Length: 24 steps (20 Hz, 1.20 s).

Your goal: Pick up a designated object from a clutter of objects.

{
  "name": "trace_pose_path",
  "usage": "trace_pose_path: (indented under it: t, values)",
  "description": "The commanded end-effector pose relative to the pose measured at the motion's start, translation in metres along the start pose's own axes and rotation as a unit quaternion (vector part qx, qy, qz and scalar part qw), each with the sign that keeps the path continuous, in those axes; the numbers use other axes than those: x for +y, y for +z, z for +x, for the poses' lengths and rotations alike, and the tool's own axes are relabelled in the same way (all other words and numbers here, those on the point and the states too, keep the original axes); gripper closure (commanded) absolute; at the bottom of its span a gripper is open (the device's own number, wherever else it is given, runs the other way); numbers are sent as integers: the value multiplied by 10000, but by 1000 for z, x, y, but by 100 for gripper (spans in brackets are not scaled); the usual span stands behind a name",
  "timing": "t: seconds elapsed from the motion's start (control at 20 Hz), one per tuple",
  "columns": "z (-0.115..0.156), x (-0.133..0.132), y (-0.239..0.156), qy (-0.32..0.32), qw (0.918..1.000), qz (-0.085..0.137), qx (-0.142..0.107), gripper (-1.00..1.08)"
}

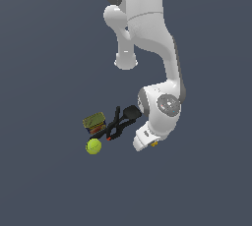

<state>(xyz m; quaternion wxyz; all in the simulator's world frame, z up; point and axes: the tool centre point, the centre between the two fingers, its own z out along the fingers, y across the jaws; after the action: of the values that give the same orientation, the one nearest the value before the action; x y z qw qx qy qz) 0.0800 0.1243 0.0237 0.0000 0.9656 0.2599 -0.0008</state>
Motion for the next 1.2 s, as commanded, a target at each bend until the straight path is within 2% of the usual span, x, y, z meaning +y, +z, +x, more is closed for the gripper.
trace_pose_path:
  t: [0.0, 0.45, 1.15]
  values:
    - [-2, -1, -8, 0, 10000, -3, 6, 108]
    - [-17, -7, -60, -2, 10000, -9, 4, 108]
    - [-55, -23, -199, -6, 10000, -8, 4, 108]
